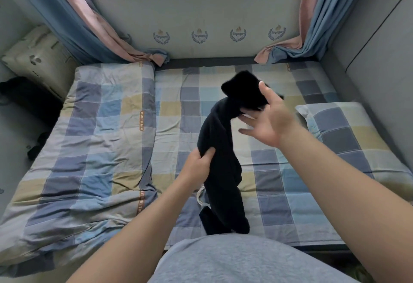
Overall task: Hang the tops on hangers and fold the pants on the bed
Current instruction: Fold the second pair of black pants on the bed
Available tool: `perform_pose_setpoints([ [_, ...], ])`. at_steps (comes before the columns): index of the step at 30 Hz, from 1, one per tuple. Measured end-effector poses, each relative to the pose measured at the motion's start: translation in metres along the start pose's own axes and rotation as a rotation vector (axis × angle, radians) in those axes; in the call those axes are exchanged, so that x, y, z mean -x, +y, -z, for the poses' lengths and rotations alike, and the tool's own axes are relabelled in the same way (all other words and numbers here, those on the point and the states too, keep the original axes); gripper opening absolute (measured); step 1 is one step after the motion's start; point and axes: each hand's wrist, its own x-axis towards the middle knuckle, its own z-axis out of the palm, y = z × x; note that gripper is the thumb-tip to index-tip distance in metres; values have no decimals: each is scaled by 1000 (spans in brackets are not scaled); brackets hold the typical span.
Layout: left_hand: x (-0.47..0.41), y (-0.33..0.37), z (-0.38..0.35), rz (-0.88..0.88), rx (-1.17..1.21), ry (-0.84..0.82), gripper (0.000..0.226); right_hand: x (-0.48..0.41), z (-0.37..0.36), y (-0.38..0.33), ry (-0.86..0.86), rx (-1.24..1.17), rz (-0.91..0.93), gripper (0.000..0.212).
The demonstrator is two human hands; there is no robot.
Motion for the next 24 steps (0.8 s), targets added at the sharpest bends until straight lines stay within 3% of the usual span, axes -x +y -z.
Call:
perform_pose_setpoints([
  [2, -1, 16, 1, -34, 112, 34, 12, 3, 11, 16, -97, 140, -28, 97],
  [6, -2, 52, -1, -82, 235, 62, 16, 16, 18, 57, -287, 520, -70, 57],
  [7, -2, 59, -1, -85, 252, 57, 16, 19, 19, 70, -313, 601, -78, 57],
  [10, -3, 77, -1, -113, 291, 44, 14, 26, 26, 107, -276, 799, -143, 65],
  [13, -3, 90, 2, -124, 296, 63, 12, 22, 41, 133, -153, 945, -180, 47],
  [17, -8, 95, 9, -101, 327, 72, 13, 15, 51, 135, -18, 953, -159, 32],
  [21, -9, 83, 16, -56, 214, -91, 19, 3, 41, 105, 125, 773, 3, 20],
  [24, -1, 61, 15, 71, 3, -214, 52, -4, 27, 78, 189, 568, 37, 18],
])
